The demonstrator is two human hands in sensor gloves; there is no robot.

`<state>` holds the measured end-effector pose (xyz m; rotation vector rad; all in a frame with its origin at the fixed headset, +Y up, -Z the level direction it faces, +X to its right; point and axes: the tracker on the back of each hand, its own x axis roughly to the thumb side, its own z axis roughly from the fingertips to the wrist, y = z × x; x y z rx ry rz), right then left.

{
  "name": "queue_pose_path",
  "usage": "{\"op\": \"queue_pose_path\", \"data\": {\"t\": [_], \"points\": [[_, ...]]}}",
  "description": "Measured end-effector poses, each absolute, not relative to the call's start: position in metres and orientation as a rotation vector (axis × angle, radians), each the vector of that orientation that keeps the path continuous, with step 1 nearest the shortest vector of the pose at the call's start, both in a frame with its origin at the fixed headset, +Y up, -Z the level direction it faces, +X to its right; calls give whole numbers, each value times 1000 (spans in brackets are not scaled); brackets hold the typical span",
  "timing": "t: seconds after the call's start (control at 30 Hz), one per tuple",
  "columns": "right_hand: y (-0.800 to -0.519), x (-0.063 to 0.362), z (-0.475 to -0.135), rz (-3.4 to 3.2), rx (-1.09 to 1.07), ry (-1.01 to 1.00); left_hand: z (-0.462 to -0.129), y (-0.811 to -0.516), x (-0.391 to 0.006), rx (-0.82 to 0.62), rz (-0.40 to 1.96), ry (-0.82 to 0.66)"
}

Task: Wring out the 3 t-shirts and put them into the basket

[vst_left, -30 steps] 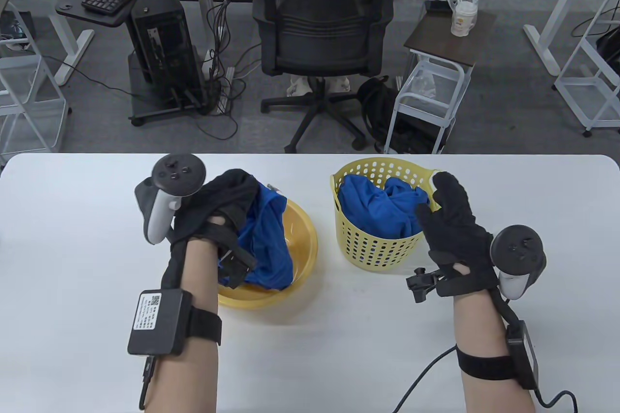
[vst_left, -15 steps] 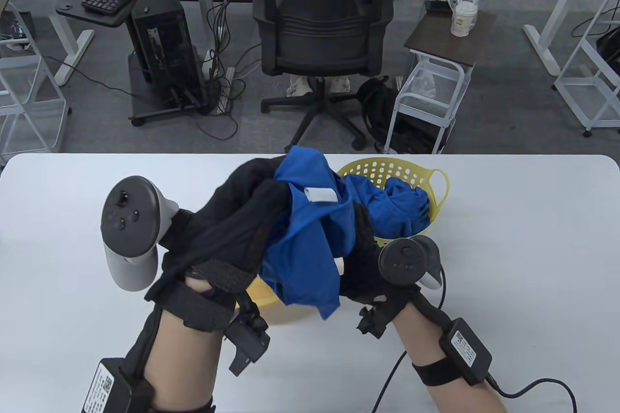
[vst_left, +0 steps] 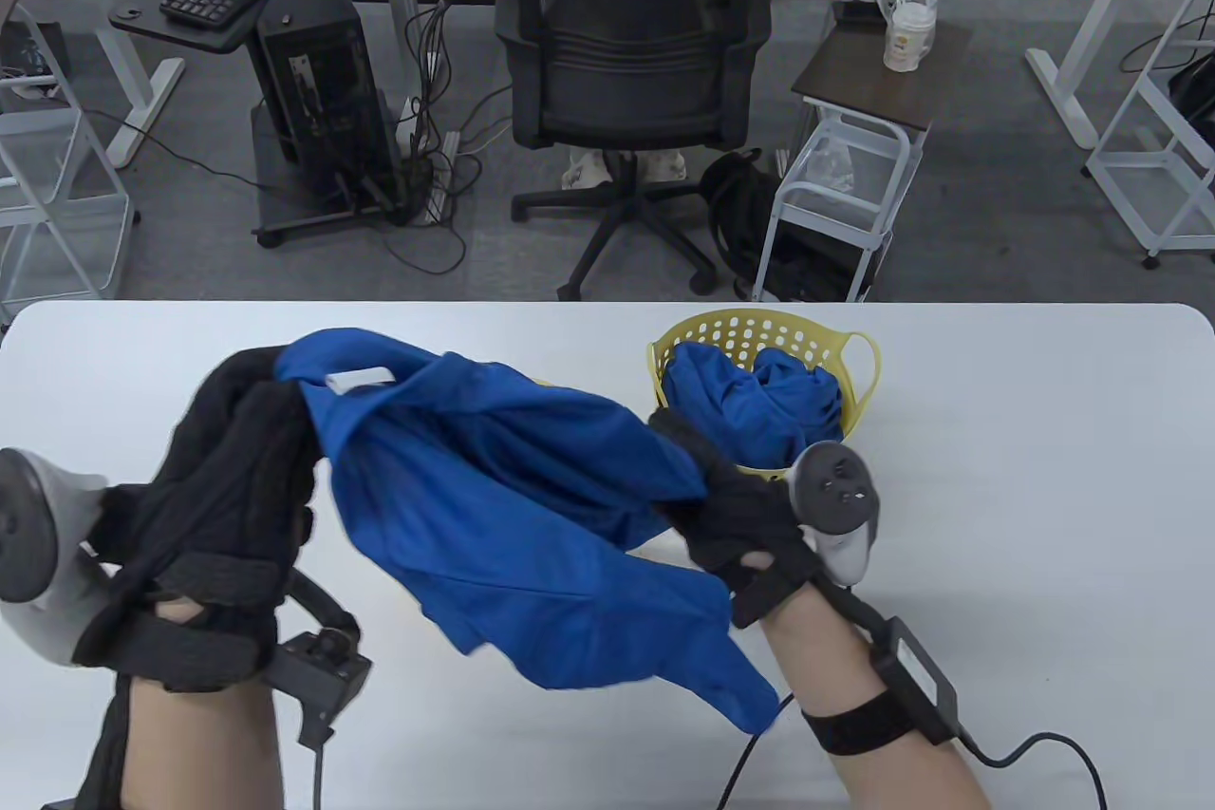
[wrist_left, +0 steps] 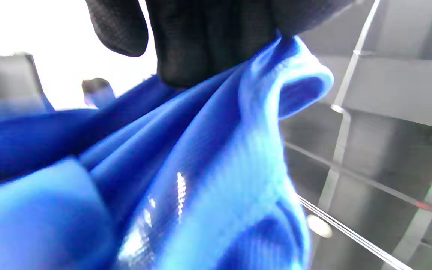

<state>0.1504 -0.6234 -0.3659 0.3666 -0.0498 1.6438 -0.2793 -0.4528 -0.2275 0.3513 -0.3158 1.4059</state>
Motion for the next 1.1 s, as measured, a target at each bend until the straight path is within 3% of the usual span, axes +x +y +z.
{"op": "queue_pose_path", "data": {"t": [0.1, 0.23, 0.3, 0.47, 0.6, 0.73, 0.93, 1.03, 1.1], "points": [[-609, 187, -366, 1496, 301, 17, -238, -488, -299, 300, 1192, -139], [-604, 198, -360, 1459, 228, 23, -260, -531, -276, 253, 913, 98], [-605, 198, -359, 1394, 207, 37, -273, -547, -249, 246, 821, 54], [-601, 189, -355, 1281, 302, 68, -296, -584, -143, -85, 557, -207], [-592, 179, -342, 1118, 352, 76, -300, -609, -74, -181, 444, -317], [-584, 164, -323, 919, 398, 201, -316, -625, -51, -83, 653, -331], [-579, 163, -317, 1040, 413, 23, -345, -649, -80, -67, 1309, -321], [-587, 166, -323, 1179, 328, -159, -346, -644, -97, 11, 1568, -454], [-596, 162, -329, 1258, 305, -138, -342, -634, -109, 78, 1619, -496]]}}
